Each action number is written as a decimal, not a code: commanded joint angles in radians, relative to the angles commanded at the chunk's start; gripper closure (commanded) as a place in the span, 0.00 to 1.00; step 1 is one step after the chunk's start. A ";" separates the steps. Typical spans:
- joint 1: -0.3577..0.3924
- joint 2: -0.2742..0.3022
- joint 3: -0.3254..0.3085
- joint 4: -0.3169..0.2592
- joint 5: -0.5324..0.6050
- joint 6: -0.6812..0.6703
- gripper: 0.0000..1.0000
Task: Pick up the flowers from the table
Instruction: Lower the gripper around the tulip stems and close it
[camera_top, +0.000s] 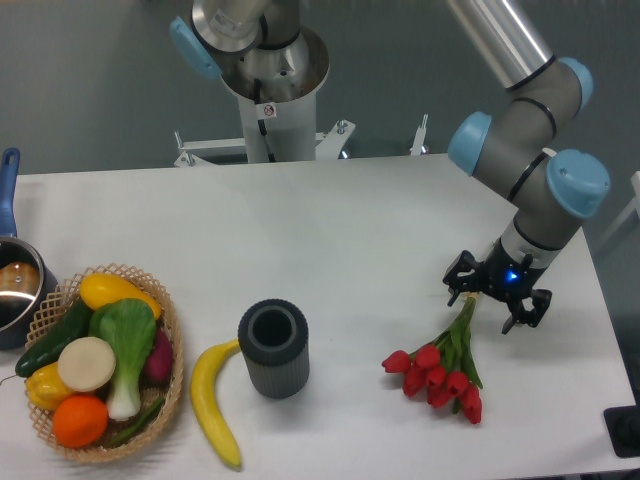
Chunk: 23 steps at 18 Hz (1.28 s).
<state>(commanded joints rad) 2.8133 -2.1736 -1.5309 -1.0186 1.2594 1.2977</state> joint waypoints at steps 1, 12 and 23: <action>-0.002 -0.008 0.000 0.005 0.000 0.002 0.00; -0.003 -0.031 0.003 0.008 0.000 0.032 0.06; -0.011 -0.032 -0.002 0.014 -0.002 0.041 0.51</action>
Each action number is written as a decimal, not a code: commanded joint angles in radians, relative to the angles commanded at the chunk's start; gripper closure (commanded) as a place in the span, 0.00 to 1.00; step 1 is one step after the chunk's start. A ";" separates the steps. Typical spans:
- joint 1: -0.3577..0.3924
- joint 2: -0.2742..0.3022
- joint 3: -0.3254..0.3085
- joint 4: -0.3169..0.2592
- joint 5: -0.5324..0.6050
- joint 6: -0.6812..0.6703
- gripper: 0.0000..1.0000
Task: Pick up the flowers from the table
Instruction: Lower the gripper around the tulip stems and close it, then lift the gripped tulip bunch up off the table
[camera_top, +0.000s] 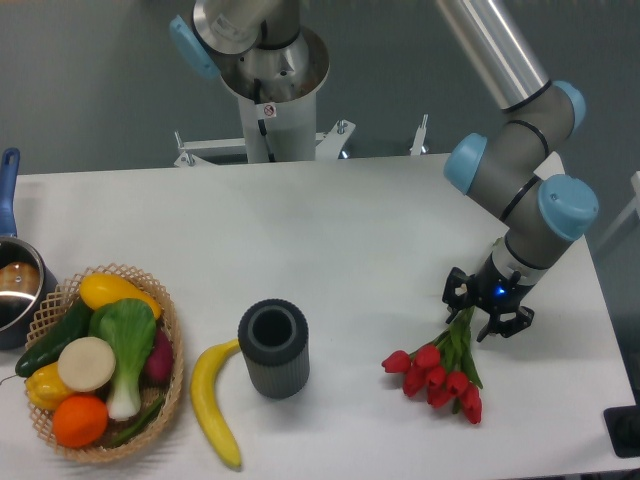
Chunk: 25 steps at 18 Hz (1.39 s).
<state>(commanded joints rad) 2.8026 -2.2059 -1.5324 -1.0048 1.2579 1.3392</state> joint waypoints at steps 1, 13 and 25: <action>0.000 0.000 0.000 0.000 0.000 0.000 0.51; 0.005 0.017 -0.002 -0.005 -0.005 -0.003 0.68; 0.005 0.165 -0.049 -0.002 -0.008 -0.002 0.73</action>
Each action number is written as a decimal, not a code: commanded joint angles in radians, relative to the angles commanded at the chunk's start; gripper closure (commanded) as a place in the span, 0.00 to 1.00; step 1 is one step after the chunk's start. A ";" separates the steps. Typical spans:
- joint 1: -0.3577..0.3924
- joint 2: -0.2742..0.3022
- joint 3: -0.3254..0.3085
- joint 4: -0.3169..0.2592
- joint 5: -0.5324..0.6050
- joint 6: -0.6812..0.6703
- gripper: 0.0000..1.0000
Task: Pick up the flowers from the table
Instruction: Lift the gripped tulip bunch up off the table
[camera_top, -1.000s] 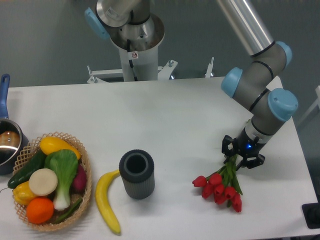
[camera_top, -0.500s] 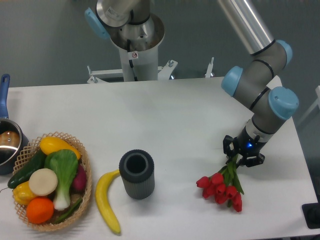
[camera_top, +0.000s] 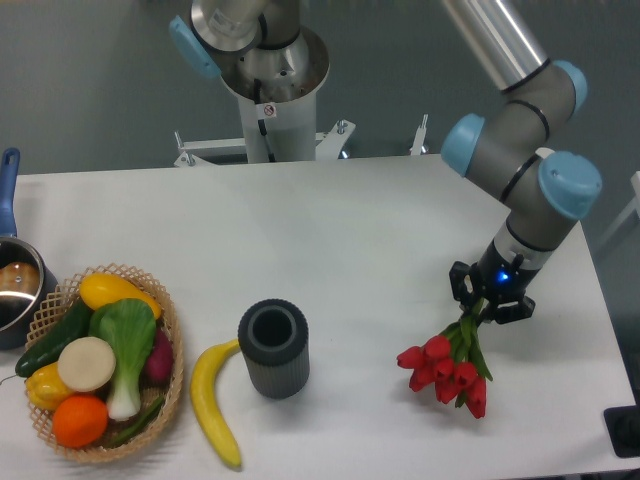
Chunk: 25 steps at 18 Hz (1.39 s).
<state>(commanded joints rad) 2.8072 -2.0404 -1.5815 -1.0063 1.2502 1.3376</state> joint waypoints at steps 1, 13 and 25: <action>-0.002 0.020 -0.002 0.002 0.000 0.000 0.73; 0.092 0.224 -0.060 0.025 -0.392 -0.094 0.73; 0.176 0.226 -0.064 0.031 -0.719 -0.092 0.73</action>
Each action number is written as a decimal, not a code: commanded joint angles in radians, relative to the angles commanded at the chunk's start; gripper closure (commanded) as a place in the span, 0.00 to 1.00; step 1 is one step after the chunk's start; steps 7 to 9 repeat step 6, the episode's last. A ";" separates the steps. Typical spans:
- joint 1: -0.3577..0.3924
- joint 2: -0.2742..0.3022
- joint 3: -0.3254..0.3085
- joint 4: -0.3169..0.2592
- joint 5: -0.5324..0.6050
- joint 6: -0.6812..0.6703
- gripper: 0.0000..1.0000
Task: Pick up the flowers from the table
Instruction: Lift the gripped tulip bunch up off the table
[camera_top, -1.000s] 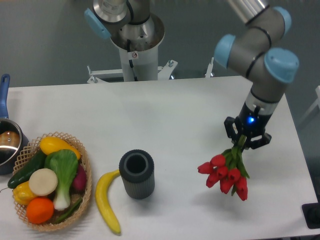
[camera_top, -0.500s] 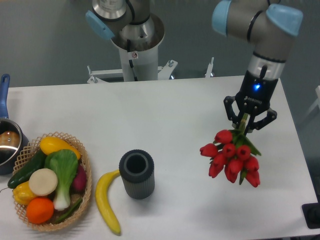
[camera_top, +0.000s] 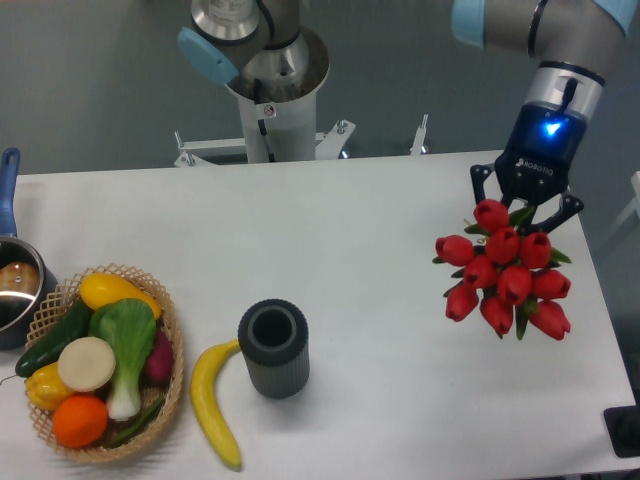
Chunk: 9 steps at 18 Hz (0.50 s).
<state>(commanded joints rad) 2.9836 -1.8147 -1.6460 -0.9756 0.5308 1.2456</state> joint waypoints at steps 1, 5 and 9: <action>0.002 0.000 0.000 0.000 0.000 0.000 0.73; 0.014 0.000 -0.006 0.000 0.000 0.000 0.73; 0.015 0.000 -0.008 0.000 0.000 0.000 0.73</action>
